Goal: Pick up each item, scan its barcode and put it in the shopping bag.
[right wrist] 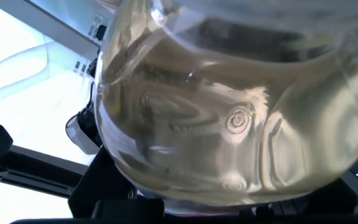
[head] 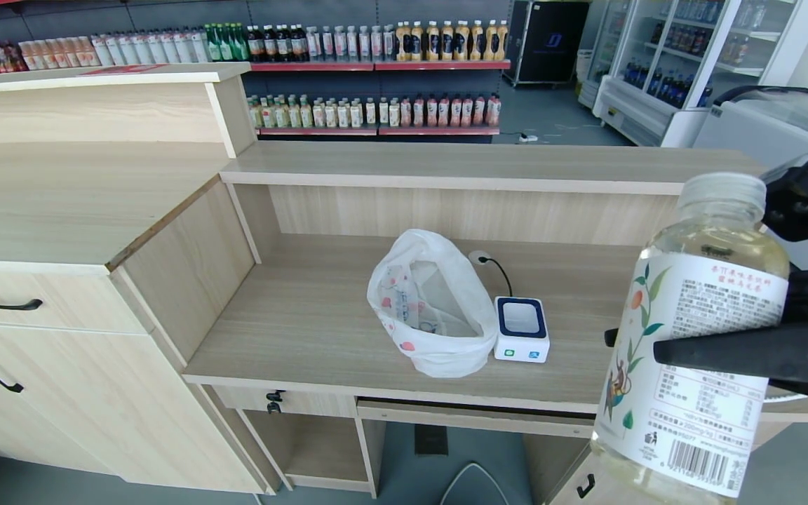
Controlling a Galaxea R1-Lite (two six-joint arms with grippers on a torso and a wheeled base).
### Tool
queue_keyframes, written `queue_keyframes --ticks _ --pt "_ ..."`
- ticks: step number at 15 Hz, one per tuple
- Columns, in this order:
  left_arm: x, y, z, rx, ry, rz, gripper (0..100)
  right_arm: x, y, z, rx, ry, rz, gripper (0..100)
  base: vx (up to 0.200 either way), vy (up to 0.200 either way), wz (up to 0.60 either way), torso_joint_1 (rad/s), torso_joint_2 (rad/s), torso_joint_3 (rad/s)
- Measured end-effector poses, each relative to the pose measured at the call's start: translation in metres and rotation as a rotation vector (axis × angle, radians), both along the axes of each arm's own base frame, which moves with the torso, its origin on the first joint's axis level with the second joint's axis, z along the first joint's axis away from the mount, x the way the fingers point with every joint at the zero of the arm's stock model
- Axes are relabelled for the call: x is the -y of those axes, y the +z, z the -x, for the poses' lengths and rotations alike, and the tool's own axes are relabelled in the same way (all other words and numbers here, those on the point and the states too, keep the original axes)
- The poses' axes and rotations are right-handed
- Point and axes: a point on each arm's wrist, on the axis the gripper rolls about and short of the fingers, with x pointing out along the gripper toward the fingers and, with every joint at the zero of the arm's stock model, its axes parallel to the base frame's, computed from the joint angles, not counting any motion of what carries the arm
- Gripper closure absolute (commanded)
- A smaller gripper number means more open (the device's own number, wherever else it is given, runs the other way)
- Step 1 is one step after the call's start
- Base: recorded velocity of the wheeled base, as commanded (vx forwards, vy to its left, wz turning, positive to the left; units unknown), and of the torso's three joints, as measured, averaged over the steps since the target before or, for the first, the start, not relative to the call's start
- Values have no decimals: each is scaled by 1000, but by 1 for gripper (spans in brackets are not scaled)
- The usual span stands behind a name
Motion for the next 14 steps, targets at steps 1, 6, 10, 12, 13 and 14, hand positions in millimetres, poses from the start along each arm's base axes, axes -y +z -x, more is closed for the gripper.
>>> queue_keyframes --ticks 1,6,10,12,13,14 --pt "0 0 0 0 0 0 0 0 0 -2 15 -19 3 100 0 0 0 0 0 0" --pt "0 0 0 0 0 0 0 19 -5 -57 434 -574 205 100 0 0 0 0 0 0" --pt "0 0 0 0 0 0 0 62 -31 -93 797 -703 541 100 0 0 0 0 0 0" --pt "0 0 0 0 0 0 0 82 -38 -99 920 -706 693 100 0 0 0 0 0 0" --pt "0 0 0 0 0 0 0 91 -39 -100 989 -707 760 100 0 0 0 0 0 0" --pt "0 0 0 0 0 0 0 98 -37 -102 1043 -724 796 100 0 0 0 0 0 0"
